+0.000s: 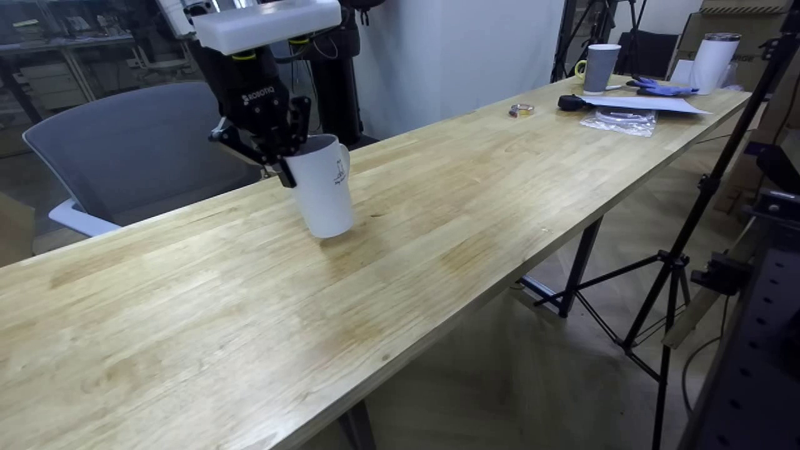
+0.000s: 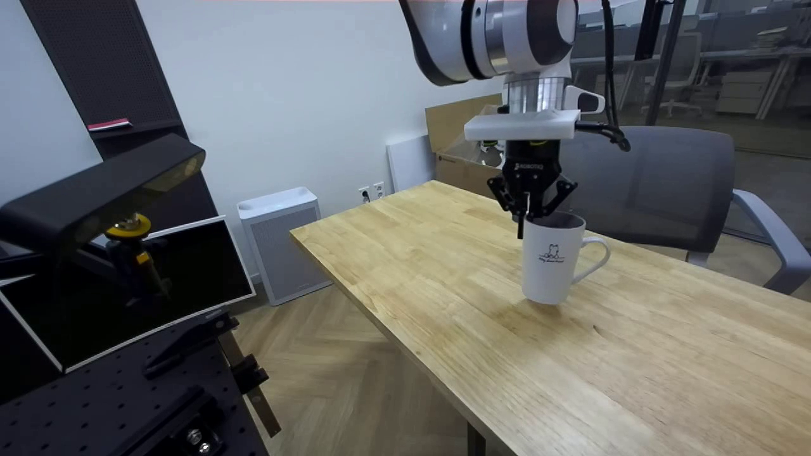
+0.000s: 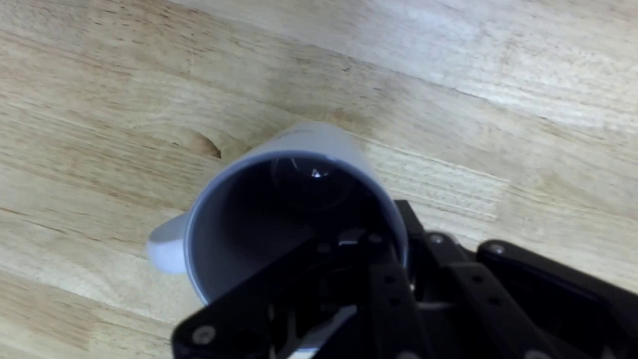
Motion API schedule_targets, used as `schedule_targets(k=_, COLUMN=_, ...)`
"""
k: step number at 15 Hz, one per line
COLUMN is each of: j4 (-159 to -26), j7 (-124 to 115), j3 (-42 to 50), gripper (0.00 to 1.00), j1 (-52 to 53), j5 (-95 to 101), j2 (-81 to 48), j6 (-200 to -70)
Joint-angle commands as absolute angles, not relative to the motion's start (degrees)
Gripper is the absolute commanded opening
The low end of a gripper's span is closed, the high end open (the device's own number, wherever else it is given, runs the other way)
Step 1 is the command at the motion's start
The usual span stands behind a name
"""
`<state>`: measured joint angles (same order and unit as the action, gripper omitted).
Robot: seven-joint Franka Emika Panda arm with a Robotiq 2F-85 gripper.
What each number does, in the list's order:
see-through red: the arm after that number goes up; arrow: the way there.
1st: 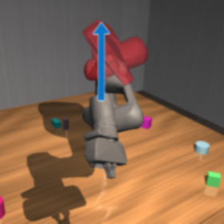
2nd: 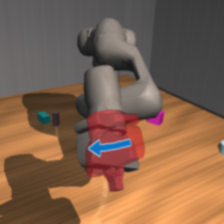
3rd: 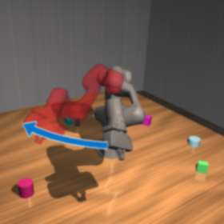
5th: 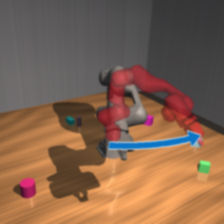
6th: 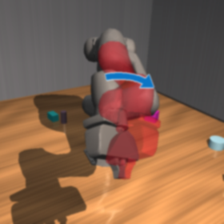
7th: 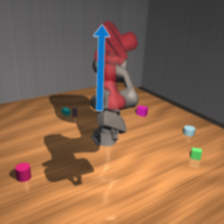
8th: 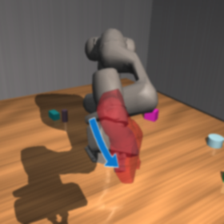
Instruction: Move the cup backwards
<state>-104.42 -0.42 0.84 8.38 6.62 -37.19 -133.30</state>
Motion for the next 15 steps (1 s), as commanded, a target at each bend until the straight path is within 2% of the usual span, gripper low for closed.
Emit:
schedule_targets(k=1, j4=-109.57, j7=-2.68, j3=0.70, gripper=0.02, j1=8.75, j5=8.06, j2=-33.24, j6=-134.29)
schedule_targets(k=15, j4=-118.13, j7=-7.64, j3=2.88, gripper=0.02, j1=10.56, j5=9.50, j2=-30.99, j6=-149.68)
